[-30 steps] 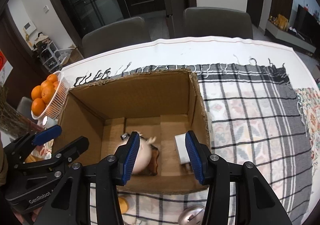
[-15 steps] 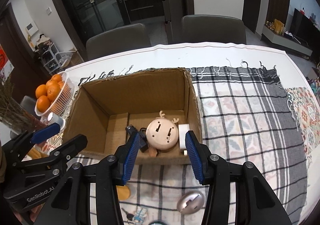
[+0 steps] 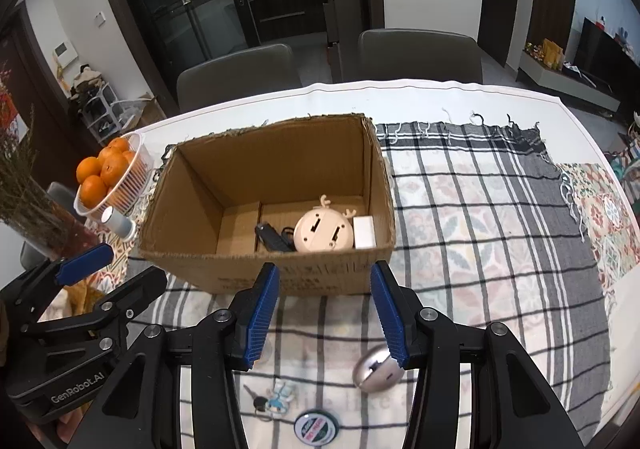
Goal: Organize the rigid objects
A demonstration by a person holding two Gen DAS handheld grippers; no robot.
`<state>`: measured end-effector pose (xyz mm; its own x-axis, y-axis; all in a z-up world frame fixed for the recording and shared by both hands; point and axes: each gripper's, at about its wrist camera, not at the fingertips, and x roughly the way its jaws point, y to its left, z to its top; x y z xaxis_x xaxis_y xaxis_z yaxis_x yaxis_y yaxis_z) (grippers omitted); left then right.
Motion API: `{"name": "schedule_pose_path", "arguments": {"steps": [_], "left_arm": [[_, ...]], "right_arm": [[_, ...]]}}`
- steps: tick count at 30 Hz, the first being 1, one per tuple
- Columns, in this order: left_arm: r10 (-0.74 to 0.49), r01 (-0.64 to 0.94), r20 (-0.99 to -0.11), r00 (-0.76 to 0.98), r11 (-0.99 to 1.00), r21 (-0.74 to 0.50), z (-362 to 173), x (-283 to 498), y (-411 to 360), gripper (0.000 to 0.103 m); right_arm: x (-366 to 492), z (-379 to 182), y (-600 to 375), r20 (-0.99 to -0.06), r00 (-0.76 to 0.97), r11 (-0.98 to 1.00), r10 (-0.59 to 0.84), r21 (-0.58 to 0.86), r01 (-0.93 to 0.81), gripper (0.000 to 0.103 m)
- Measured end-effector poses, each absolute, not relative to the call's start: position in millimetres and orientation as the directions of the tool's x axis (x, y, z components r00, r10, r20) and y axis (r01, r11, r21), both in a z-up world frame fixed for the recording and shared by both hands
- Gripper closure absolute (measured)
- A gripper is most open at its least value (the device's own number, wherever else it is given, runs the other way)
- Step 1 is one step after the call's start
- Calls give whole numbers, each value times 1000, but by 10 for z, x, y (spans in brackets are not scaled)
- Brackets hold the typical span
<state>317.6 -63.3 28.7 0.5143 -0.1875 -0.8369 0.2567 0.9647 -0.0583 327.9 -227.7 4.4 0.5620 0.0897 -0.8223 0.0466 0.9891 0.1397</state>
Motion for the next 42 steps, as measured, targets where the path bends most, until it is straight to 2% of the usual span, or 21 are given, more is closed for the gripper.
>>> {"name": "schedule_pose_path", "arguments": {"steps": [18, 42], "left_arm": [[-186, 276, -862, 471, 960, -56, 86, 2891, -696, 30], [-154, 283, -923, 351, 958, -52, -514, 2842, -807, 30]], "right_arm": [[2958, -157, -2343, -844, 528, 983, 95, 163, 82, 54], [2886, -673, -2447, -901, 427, 979, 82, 152, 133, 53]]}}
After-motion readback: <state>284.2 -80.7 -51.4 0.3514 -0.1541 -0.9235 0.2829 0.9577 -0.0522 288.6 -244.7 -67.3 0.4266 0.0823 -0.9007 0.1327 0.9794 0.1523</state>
